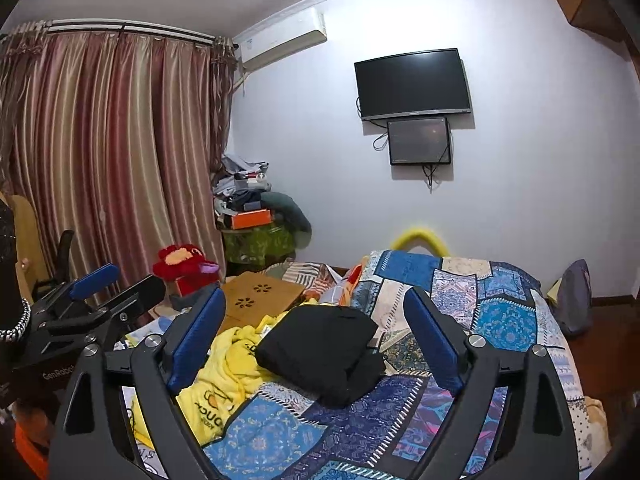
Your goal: Fold large clothes
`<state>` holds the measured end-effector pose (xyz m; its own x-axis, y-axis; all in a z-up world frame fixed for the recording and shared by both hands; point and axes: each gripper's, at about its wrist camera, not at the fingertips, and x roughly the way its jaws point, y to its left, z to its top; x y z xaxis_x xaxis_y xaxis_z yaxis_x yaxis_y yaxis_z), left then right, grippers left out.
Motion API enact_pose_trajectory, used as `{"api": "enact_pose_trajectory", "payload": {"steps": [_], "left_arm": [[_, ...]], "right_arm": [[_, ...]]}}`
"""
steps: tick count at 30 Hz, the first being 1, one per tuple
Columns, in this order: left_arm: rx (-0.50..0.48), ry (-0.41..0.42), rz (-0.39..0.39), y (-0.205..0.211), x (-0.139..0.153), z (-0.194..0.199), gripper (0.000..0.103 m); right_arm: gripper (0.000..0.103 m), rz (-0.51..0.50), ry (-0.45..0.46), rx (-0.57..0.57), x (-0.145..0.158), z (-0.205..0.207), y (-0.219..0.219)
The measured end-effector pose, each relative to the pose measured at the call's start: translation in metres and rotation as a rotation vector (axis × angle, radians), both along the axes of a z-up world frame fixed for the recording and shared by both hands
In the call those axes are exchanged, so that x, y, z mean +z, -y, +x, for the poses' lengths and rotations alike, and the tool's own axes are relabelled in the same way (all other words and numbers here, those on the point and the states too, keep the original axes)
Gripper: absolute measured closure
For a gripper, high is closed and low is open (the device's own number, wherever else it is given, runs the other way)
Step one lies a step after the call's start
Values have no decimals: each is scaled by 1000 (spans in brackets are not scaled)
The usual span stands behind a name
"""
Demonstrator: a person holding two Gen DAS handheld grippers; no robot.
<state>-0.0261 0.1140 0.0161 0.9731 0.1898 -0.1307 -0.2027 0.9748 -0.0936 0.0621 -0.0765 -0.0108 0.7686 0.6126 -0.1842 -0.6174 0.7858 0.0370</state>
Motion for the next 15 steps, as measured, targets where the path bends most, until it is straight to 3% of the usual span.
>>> {"api": "enact_pose_trajectory", "payload": {"steps": [15], "left_arm": [[17, -17, 5, -2, -6, 1, 1]], "right_arm": [[14, 2, -38, -8, -2, -3, 5]]}}
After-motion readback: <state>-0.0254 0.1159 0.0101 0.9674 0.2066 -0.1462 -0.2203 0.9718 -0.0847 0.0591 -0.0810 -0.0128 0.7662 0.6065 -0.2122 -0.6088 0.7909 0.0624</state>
